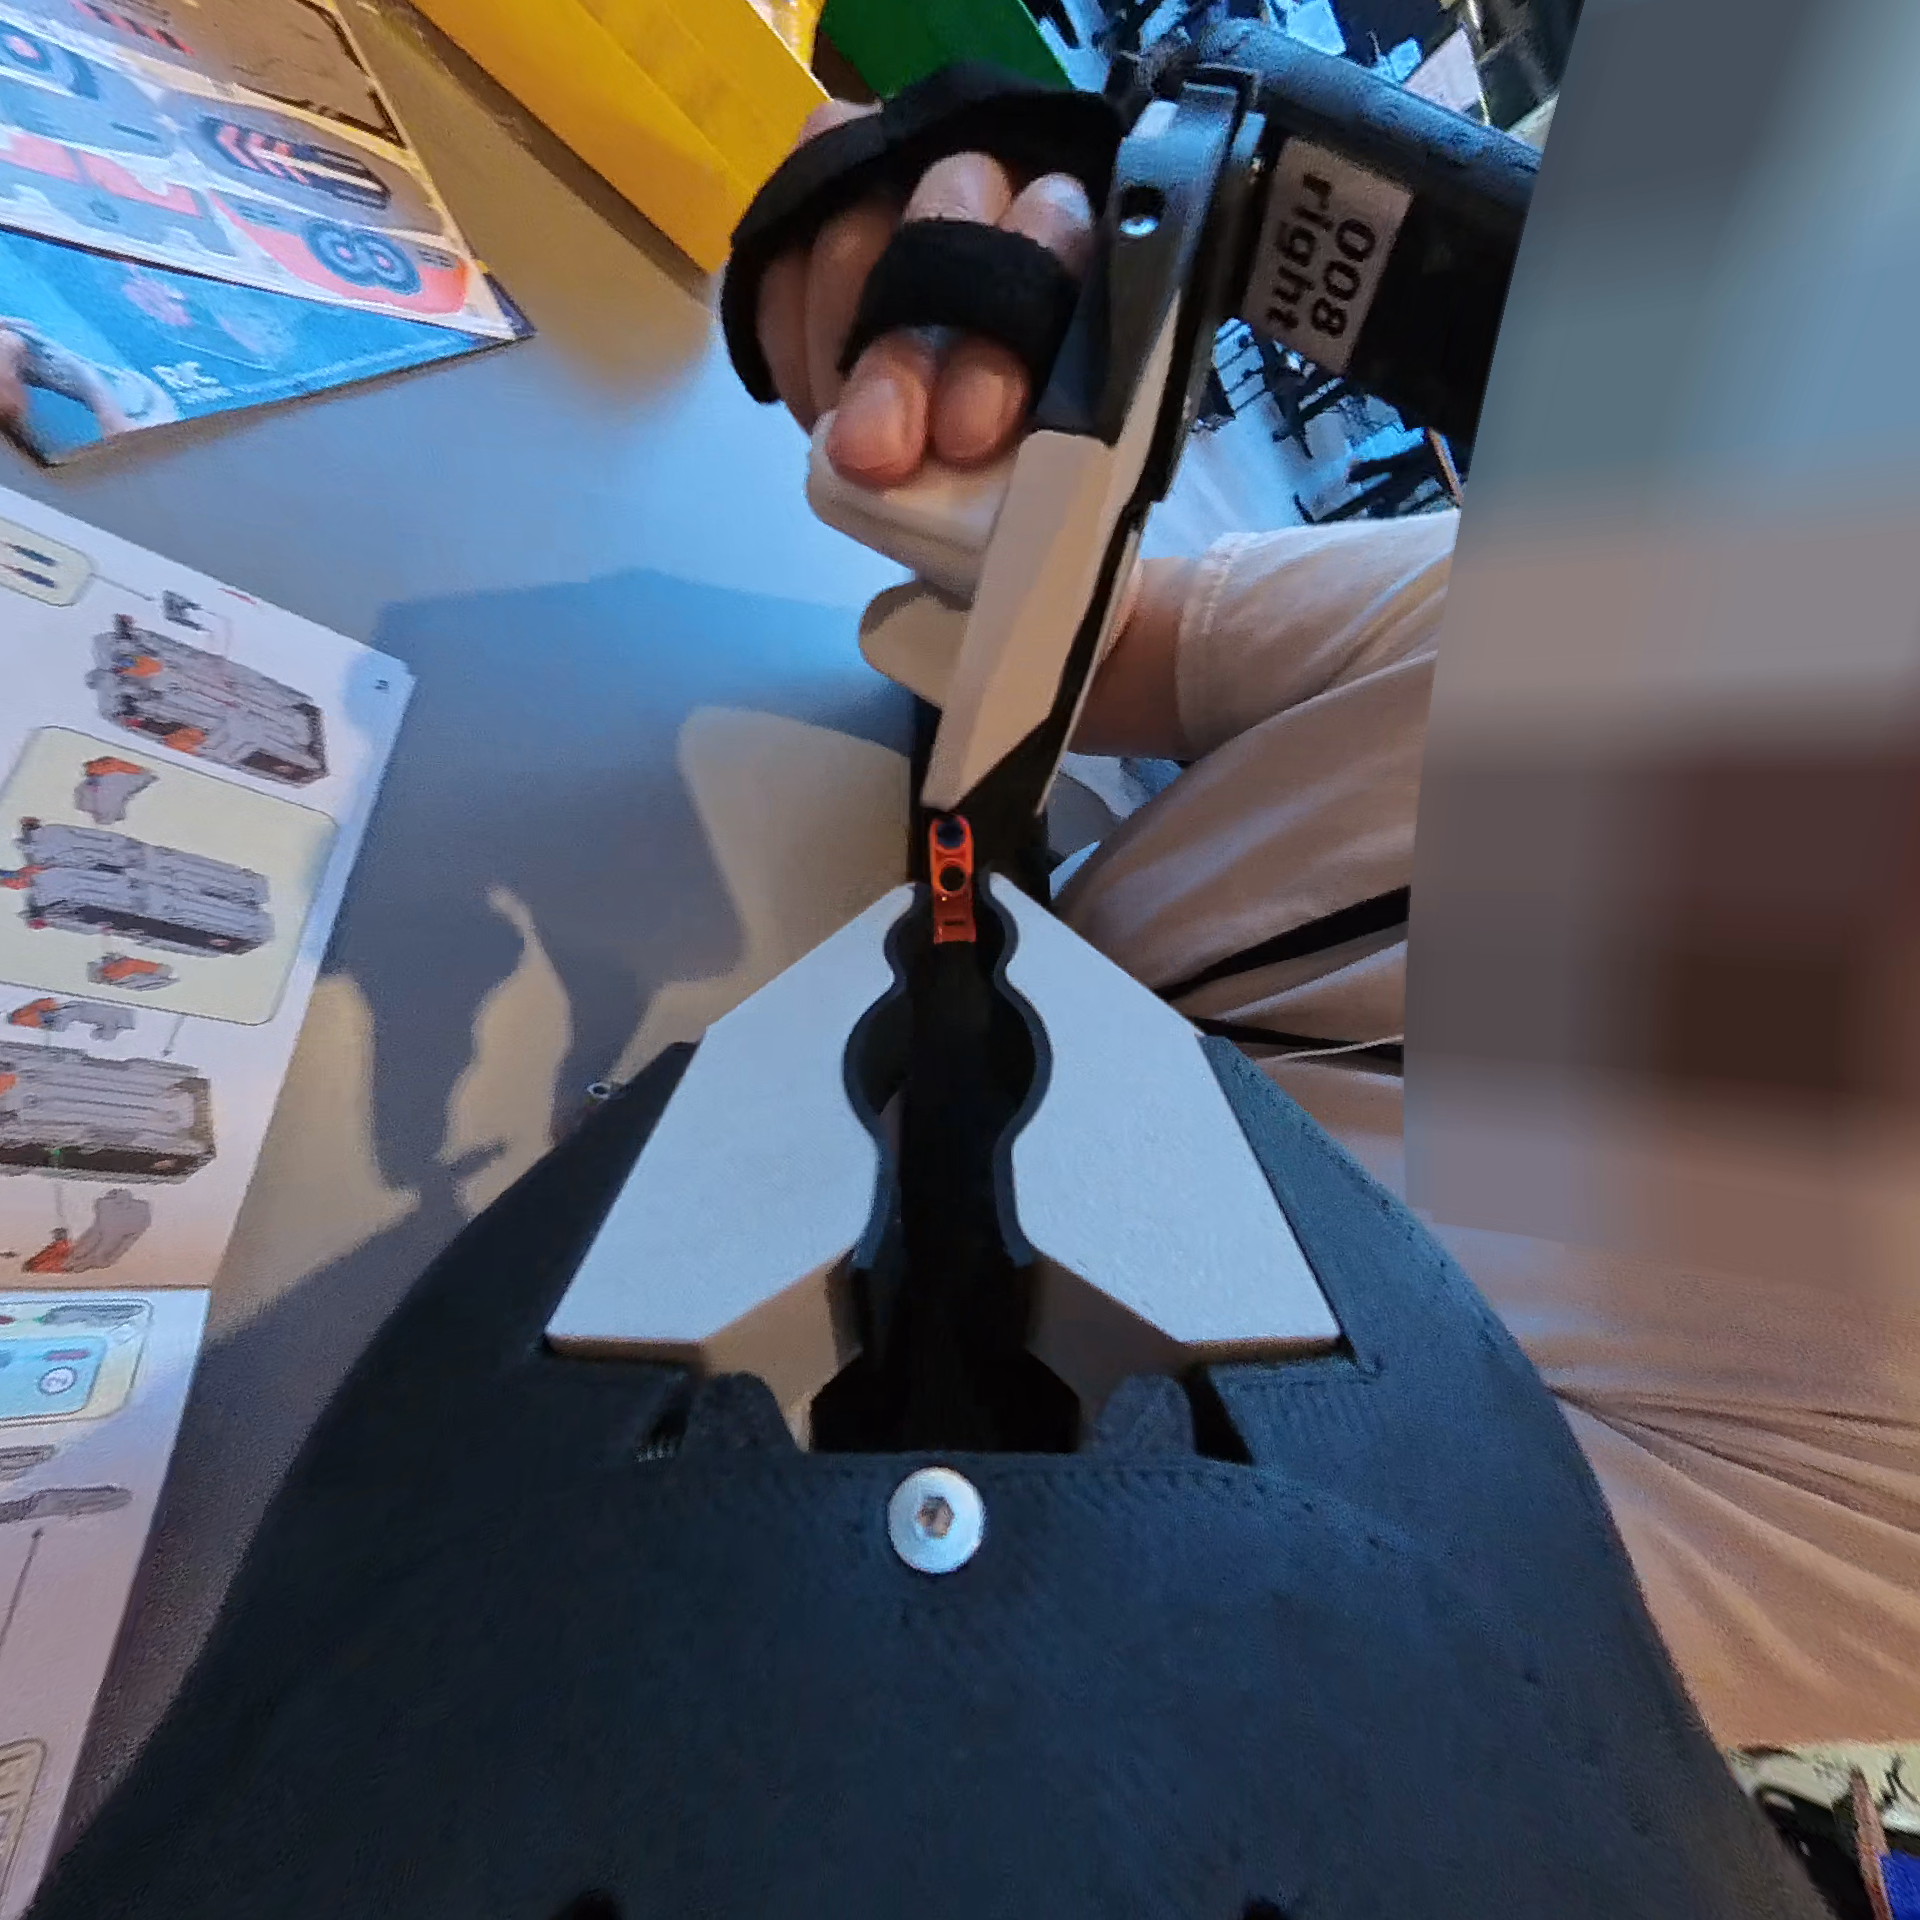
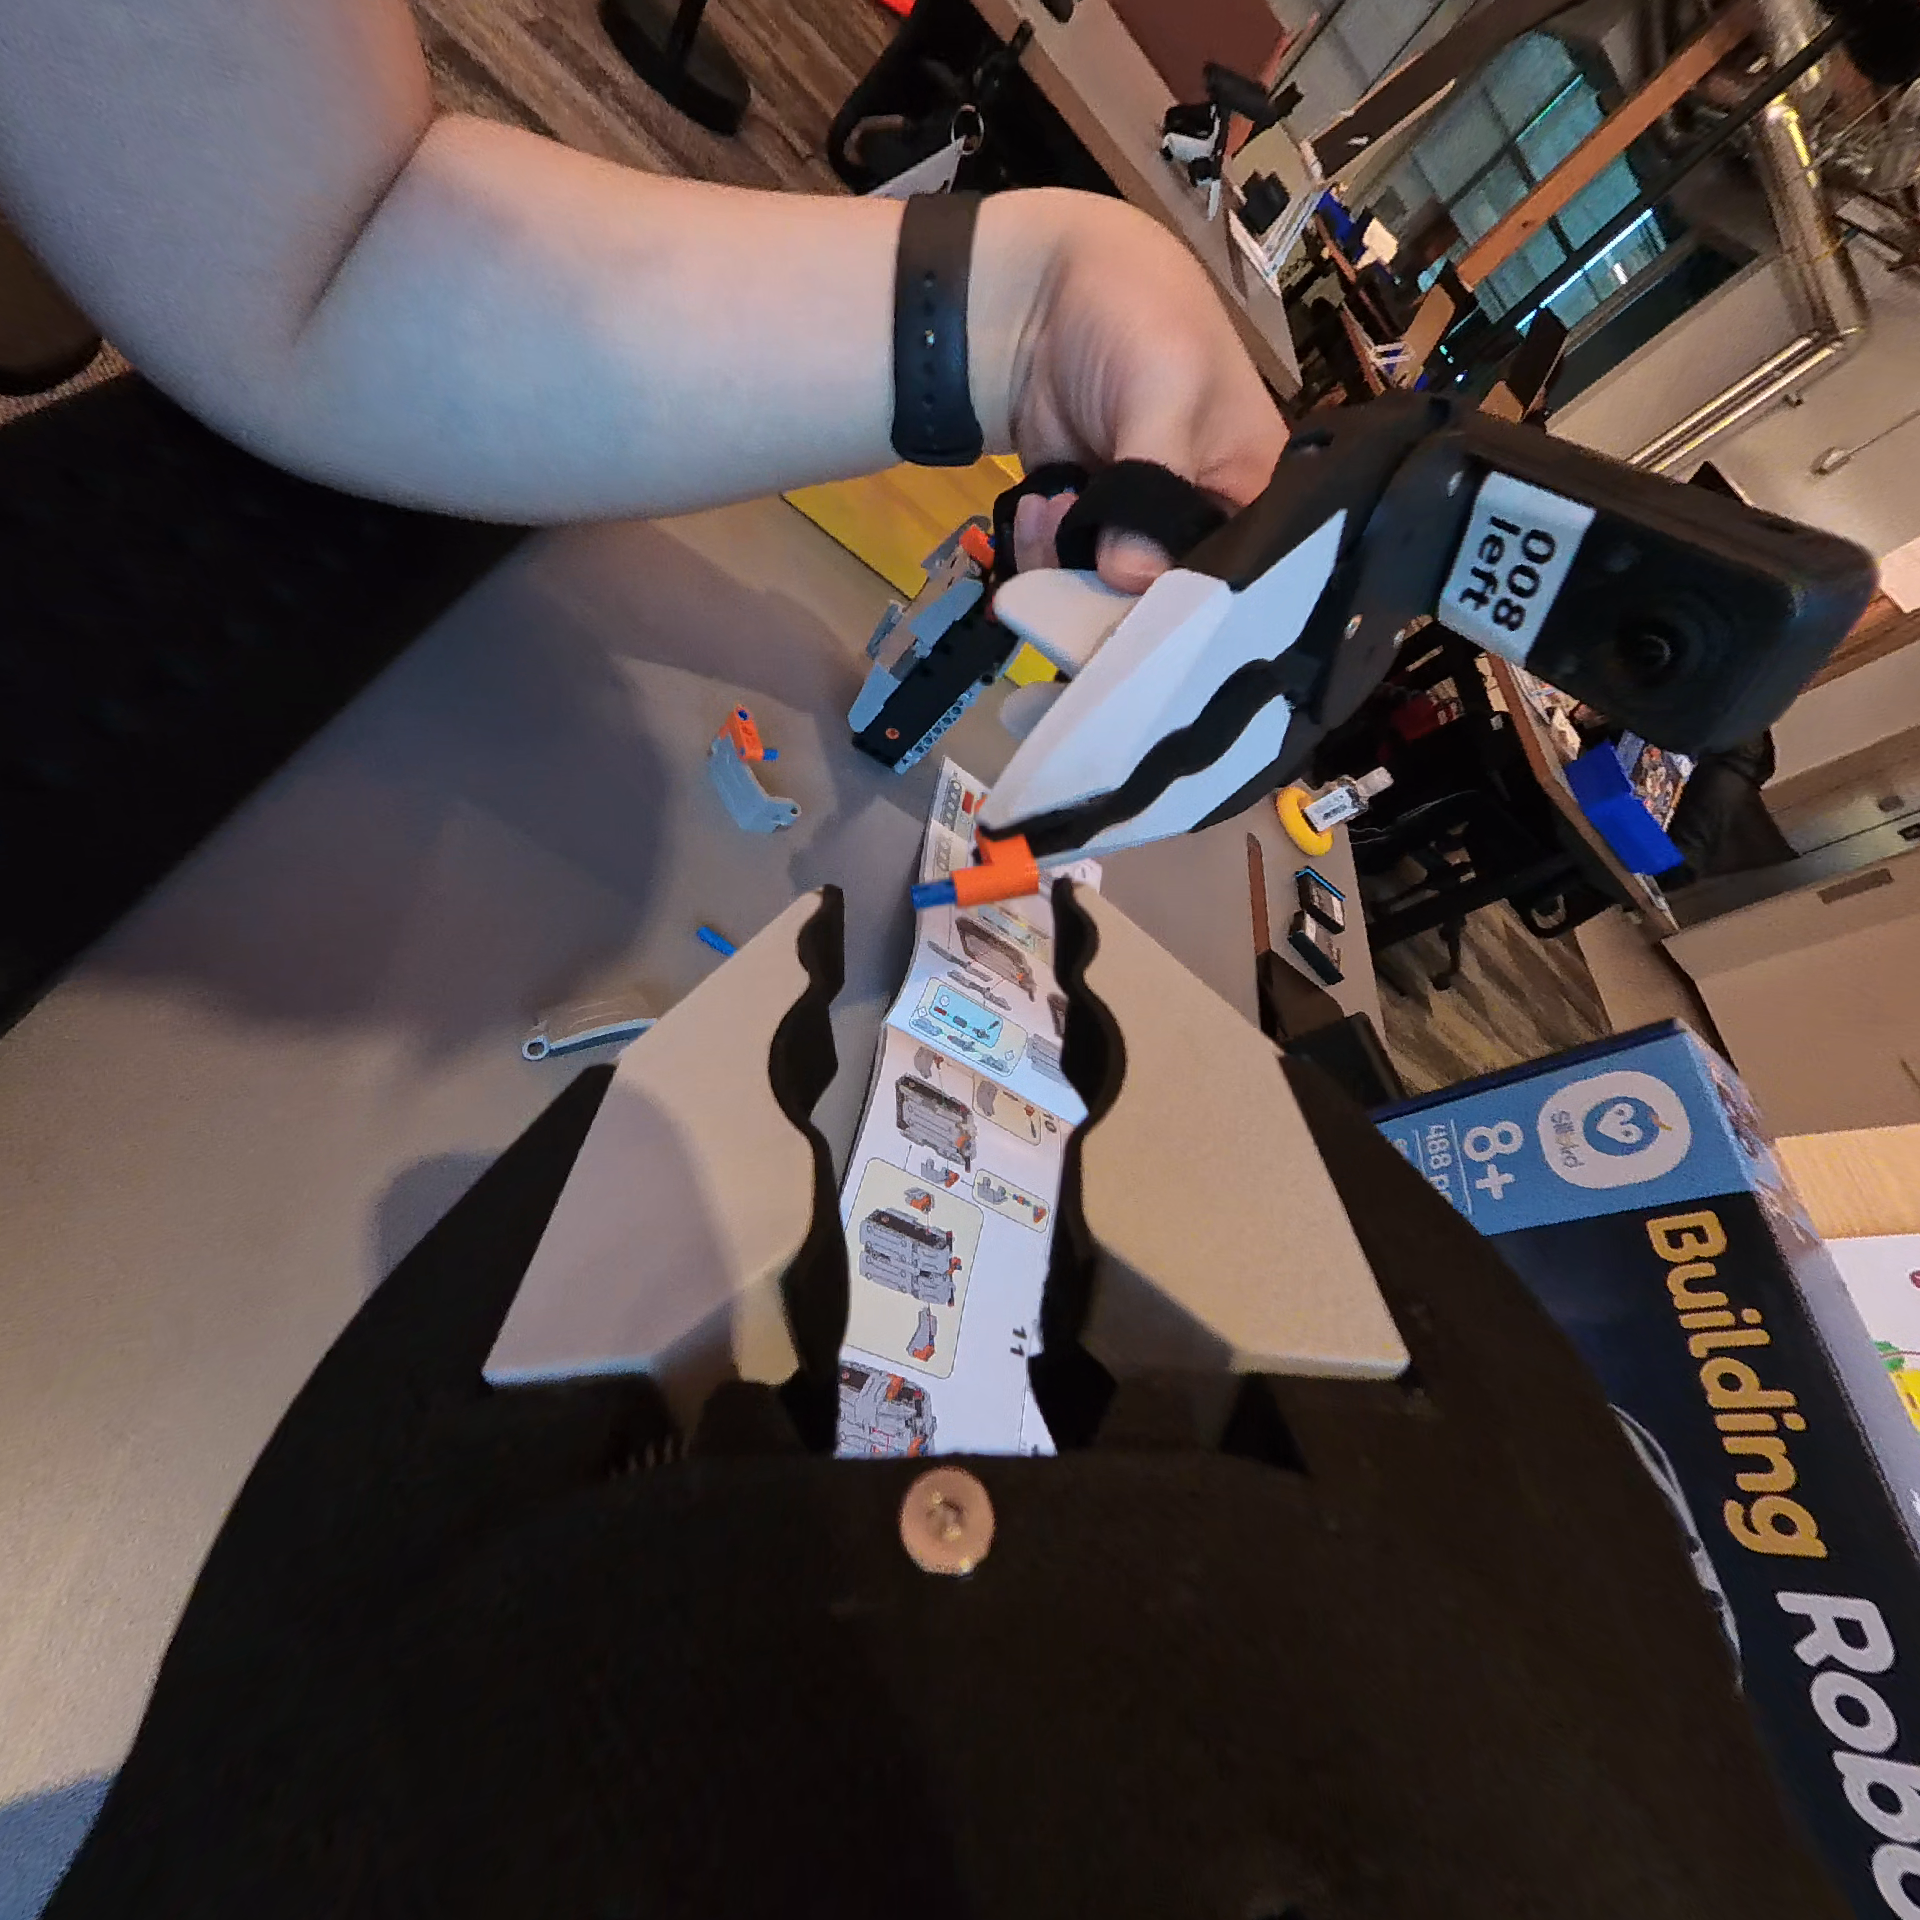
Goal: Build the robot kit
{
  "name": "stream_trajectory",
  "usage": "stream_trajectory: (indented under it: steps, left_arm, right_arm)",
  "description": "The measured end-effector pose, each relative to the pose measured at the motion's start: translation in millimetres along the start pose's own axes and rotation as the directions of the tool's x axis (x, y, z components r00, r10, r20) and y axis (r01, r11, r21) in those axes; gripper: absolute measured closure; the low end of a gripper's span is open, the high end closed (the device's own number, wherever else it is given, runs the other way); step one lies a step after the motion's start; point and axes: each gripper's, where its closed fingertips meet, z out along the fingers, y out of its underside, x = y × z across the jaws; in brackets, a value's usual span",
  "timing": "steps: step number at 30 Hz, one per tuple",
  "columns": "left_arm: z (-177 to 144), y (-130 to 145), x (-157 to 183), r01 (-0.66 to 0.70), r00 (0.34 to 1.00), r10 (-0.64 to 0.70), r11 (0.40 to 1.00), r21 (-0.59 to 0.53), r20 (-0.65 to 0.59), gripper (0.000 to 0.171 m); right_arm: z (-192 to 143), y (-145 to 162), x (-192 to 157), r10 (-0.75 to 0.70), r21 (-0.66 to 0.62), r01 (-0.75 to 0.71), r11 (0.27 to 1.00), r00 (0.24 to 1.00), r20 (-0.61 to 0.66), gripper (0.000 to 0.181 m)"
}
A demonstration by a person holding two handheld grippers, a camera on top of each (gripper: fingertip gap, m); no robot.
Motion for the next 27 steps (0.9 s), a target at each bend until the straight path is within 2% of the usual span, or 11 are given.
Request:
stream_trajectory:
  steps: [7,27]
  left_arm:
    - [5,9,9,-0.003,0.998,0.0,0.999,-0.048,-0.069,0.165]
    - [7,9,11,-0.005,0.995,-0.001,0.998,-0.055,-0.104,0.166]
  right_arm:
    - [1,-11,-7,-0.004,0.054,0.002,0.999,0.999,0.038,0.157]
    - [2,-13,-9,-0.011,0.047,0.009,0.999,0.999,0.051,0.157]
